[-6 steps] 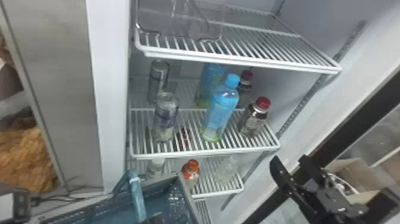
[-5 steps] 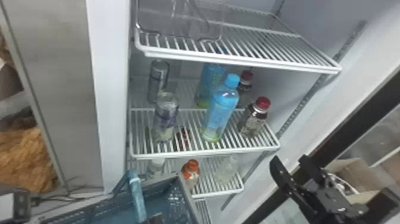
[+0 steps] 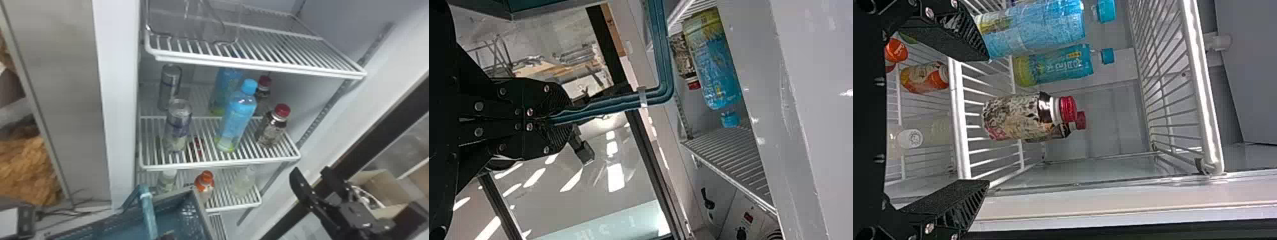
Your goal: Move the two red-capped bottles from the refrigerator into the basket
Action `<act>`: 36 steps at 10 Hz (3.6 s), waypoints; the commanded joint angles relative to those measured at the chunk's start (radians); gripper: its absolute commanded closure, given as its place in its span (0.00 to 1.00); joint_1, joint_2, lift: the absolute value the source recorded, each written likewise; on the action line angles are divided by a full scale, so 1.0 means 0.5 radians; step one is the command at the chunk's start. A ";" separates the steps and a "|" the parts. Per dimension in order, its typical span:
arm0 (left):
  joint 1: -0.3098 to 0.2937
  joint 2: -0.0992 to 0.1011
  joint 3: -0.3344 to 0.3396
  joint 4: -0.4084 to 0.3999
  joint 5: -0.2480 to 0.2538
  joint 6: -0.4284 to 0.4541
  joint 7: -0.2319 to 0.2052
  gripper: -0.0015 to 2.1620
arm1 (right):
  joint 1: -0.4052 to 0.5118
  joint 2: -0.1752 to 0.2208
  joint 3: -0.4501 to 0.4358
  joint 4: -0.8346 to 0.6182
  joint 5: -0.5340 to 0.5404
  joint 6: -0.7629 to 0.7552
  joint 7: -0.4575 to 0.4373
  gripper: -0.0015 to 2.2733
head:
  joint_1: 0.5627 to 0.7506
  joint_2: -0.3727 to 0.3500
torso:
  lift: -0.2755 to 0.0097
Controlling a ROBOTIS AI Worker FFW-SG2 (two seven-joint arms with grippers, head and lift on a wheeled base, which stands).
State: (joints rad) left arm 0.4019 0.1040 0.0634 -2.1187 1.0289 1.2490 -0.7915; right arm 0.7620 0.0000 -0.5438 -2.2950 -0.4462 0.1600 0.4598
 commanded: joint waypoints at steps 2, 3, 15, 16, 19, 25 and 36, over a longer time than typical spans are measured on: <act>-0.009 -0.008 -0.007 0.013 0.000 -0.004 0.000 0.55 | 0.012 0.002 -0.069 -0.066 0.075 -0.001 -0.021 0.06 | 0.70 0.03 | 0.97; -0.009 -0.012 -0.007 0.018 0.000 -0.004 0.000 0.55 | 0.012 0.002 -0.065 -0.066 0.083 0.004 -0.030 0.06 | 0.70 0.03 | 0.97; -0.073 0.001 -0.031 0.038 0.044 -0.073 0.000 0.55 | -0.513 -0.006 0.134 0.239 0.238 0.176 -0.100 0.06 | 0.70 0.03 | 0.97; -0.077 0.007 -0.039 0.043 0.056 -0.083 0.000 0.55 | -0.552 -0.018 0.146 0.253 0.258 0.215 -0.113 0.06 | 0.70 0.03 | 0.97; -0.077 0.010 -0.047 0.048 0.072 -0.093 0.000 0.55 | -0.709 -0.083 0.222 0.351 0.306 0.298 -0.116 0.06 | 0.70 0.03 | 0.97; -0.073 0.019 -0.047 0.062 0.092 -0.108 0.000 0.55 | -0.910 -0.153 0.282 0.484 0.386 0.372 -0.165 0.06 | 0.70 0.03 | 0.97; -0.063 0.022 -0.071 0.077 0.156 -0.137 0.009 0.55 | -0.665 -0.129 0.202 0.111 0.298 0.500 -0.165 0.56 | 0.70 0.03 | 0.97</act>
State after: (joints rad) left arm 0.3703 0.1150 0.0286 -2.0800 1.1053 1.1805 -0.7870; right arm 0.4101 -0.0678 -0.4384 -2.2154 -0.2909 0.4031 0.3774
